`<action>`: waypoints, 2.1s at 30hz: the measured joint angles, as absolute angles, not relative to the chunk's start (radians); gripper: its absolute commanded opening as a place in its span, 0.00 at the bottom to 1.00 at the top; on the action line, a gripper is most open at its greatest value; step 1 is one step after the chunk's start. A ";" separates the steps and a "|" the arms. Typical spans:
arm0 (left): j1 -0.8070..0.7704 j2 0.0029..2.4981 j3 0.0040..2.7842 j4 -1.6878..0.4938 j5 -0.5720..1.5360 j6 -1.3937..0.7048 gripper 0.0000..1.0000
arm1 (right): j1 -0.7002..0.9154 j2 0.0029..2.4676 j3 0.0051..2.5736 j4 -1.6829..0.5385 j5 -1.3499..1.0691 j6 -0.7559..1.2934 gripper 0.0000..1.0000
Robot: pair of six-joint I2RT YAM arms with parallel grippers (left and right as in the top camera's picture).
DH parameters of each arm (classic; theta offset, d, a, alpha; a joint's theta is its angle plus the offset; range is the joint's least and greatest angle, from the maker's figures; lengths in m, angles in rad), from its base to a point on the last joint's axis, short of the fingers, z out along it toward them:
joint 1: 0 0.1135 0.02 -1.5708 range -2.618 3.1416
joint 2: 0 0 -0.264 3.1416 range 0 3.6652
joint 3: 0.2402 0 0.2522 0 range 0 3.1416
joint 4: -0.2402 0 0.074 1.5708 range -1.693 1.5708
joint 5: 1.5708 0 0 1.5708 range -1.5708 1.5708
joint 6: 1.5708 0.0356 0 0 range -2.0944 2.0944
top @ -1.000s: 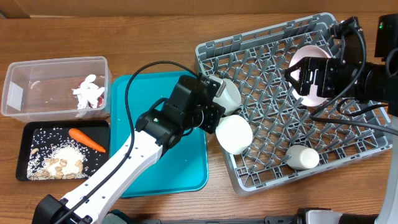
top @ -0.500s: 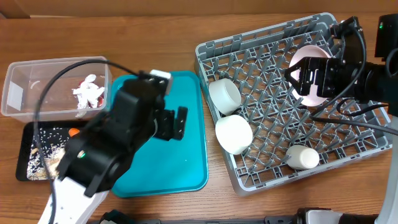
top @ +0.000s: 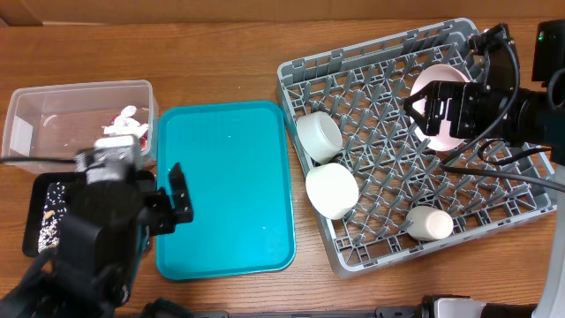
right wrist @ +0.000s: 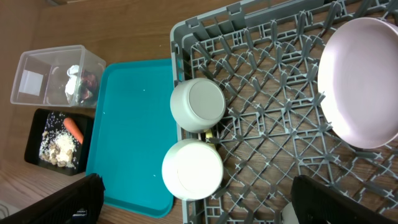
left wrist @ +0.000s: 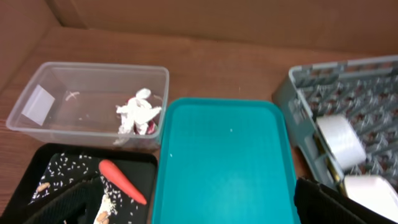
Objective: Sort waste into correct bins and load items into the dishwasher rack
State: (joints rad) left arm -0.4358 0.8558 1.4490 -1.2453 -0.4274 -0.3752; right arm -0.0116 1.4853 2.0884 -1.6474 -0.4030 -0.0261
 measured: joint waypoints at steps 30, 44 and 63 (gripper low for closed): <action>-0.436 0.886 1.452 -1.235 -0.461 -0.390 1.00 | -0.011 0.942 1.438 -0.803 -0.247 -0.155 1.00; -0.436 0.886 1.452 -1.236 -0.461 -0.390 1.00 | -0.011 0.311 0.505 -0.569 -0.244 -0.256 1.00; -0.436 0.886 1.452 -1.235 -0.461 -0.391 1.00 | -0.011 0.015 0.021 -0.067 -0.244 -0.263 1.00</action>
State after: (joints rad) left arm -0.4358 0.8860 1.4521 -1.2350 -0.4610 -0.3908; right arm -0.0113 0.0147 0.0212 -0.0666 -0.2436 -0.2630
